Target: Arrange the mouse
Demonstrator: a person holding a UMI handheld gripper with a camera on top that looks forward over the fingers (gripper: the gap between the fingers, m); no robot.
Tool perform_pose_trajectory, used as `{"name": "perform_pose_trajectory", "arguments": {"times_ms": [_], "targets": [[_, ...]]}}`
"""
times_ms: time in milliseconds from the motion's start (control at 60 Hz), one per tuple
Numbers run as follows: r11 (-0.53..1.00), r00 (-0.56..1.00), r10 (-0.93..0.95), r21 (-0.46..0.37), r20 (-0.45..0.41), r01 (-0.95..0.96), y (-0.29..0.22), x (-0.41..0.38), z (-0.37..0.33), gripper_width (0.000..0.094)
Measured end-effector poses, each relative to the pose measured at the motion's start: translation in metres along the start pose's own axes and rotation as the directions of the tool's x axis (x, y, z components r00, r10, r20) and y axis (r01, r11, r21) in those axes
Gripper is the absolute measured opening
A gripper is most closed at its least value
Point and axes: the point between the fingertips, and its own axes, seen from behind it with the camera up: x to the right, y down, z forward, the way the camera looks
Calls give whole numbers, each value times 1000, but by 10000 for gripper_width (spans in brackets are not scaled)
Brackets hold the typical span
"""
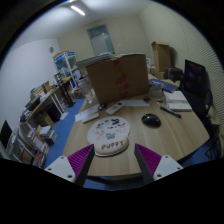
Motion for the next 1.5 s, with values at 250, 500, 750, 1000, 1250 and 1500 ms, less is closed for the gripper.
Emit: {"name": "perform_pose_trajectory", "arguments": {"times_ms": [250,500,750,1000,1250,1500], "targets": [[996,990,-71,-53,-121,65,11,131,58,813],[982,977,-180,-75,-110,173,-1,230,149,818],[948,948,-316,-29,36,317,-33,220,214,813],[952,952,-305,12,31,305,-66,217,257,720],[981,979,-190,-40,-78,187,-76,226,271,462],[986,989,-112,115,-97,123,-148,172,205,354]]}}
